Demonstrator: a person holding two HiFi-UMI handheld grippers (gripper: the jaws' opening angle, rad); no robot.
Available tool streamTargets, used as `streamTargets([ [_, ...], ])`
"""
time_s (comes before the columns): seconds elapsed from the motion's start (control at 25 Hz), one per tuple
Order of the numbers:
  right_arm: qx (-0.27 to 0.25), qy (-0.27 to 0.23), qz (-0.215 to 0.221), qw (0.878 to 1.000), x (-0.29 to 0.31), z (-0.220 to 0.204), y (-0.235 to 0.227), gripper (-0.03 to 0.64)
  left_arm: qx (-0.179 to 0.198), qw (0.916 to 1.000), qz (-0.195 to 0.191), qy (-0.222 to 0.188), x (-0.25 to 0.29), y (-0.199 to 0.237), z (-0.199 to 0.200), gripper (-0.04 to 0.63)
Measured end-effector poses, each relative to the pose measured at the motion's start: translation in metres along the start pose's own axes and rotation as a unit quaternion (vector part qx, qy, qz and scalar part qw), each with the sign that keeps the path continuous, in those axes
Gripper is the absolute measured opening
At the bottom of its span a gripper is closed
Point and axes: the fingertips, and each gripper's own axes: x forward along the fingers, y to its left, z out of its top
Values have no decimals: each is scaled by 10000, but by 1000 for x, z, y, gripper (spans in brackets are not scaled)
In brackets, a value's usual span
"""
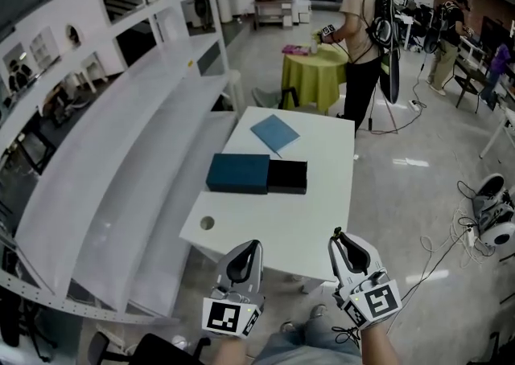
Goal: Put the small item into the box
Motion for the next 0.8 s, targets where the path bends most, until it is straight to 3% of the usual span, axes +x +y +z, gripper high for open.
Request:
streamTargets([
  [0.24, 19, 29, 27, 10000, 24, -5, -20, 66, -29, 10000, 10, 5, 29, 8, -6, 17],
  [0.8, -36, 19, 533, 9986, 98, 2, -70, 67, 48, 9987, 505, -35, 92, 36, -7, 17],
])
